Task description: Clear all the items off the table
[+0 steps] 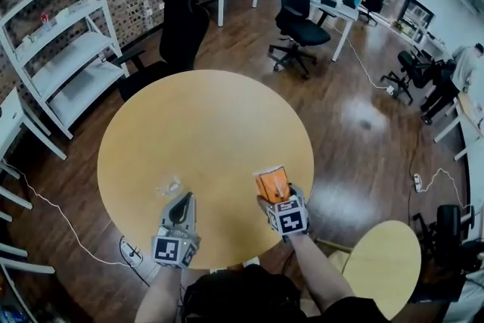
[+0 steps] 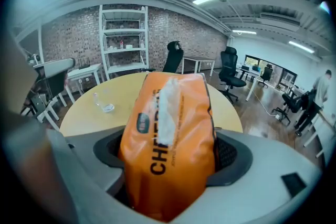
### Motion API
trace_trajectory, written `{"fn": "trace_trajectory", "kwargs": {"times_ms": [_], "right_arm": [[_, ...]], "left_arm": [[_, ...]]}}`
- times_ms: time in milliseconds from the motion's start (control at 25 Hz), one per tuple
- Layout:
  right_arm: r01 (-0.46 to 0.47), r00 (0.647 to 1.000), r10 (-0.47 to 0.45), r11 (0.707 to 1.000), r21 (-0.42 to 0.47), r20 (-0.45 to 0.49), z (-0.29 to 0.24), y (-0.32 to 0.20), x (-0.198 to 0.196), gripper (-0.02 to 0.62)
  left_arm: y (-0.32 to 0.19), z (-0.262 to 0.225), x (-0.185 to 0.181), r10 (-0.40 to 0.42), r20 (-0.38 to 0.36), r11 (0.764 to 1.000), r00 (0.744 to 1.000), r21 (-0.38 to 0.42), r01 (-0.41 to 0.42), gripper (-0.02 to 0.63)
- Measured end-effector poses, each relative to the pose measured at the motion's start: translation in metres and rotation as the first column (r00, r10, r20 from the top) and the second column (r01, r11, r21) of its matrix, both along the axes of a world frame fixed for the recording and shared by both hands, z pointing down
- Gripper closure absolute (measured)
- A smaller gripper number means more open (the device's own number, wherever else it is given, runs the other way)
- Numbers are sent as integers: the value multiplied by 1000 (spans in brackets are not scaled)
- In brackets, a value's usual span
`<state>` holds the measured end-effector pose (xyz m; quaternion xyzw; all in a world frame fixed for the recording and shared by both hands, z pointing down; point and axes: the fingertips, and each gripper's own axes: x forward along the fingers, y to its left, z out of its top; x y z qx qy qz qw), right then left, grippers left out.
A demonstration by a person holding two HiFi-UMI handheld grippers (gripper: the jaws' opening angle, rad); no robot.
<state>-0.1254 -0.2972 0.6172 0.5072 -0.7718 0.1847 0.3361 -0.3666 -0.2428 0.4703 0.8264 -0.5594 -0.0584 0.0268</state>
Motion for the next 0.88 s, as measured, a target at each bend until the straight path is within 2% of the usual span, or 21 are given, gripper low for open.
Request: {"fn": "trace_trajectory", "kwargs": {"times_ms": [120, 240, 440, 680, 880], "right_arm": [[68, 998, -68, 997, -48, -6, 12, -17, -21, 172], [93, 995, -96, 991, -97, -26, 27, -39, -26, 170], [145, 981, -160, 980, -134, -112, 62, -58, -28, 169], [205, 970, -227, 957, -203, -88, 87, -68, -50, 164], [206, 970, -229, 951, -233, -79, 100, -74, -62, 155]], "left_arm": [[0, 7, -25, -91, 0, 995, 996, -34, 91, 604], [-15, 14, -36, -139, -30, 989, 990, -63, 137, 604], [-25, 30, -43, -186, -44, 977, 982, -117, 180, 604], [-25, 57, -45, -218, -11, 954, 976, -212, 211, 604], [-30, 77, -49, -228, -2, 939, 974, -264, 219, 604]]}}
